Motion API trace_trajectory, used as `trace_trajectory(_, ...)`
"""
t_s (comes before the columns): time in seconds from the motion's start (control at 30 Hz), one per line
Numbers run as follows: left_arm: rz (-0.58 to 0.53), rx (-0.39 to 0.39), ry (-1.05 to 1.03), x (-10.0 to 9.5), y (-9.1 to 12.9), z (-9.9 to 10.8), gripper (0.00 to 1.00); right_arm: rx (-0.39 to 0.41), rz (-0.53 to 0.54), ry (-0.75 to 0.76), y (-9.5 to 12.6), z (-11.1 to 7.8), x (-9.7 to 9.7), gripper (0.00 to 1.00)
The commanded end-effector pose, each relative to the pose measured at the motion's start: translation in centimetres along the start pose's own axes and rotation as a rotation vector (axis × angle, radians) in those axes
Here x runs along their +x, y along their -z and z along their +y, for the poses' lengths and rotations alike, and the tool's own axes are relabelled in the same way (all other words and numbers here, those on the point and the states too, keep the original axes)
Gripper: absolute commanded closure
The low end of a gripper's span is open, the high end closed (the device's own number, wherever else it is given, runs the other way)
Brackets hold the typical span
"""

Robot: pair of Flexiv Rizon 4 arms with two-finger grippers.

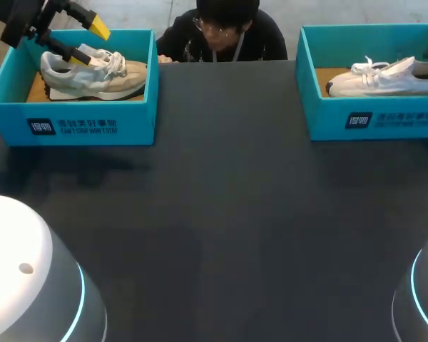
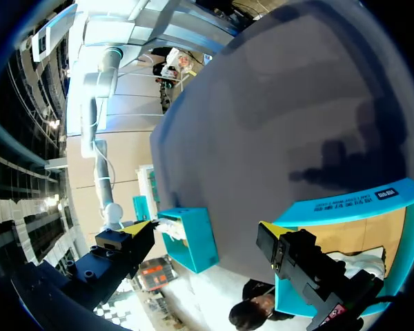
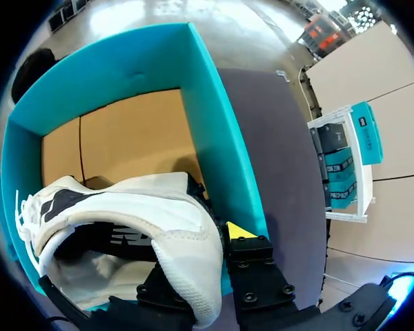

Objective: Take the shoe out of the shoebox, open the shoe tongue, remove and reinsert the insole, then place the shoe into the shoebox

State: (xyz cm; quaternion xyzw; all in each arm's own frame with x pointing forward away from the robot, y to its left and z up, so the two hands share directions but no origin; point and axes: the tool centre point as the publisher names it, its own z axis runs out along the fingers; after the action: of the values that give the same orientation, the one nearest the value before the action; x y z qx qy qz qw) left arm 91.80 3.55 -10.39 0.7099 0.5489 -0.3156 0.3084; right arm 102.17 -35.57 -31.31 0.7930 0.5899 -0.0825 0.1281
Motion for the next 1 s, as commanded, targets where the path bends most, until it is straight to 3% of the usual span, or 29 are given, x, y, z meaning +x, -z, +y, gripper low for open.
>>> trace_trajectory(0.03, 0.004, -0.001, -0.001, -0.1, 0.0, -0.1, 0.0, 0.011, -0.013, 0.002, -1.1, 0.2, 0.3, 1.0)
trace_trajectory(0.97, 0.004, -0.001, -0.001, -0.1, 0.0, -0.1, 0.0, 0.058, -0.045, -0.031, -6.0, -1.0, 1.1, 1.0)
trace_trajectory(1.0, 0.004, -0.001, -0.001, -0.1, 0.0, -0.1, 0.0, 0.058, -0.045, -0.036, -6.0, -1.0, 1.1, 0.8)
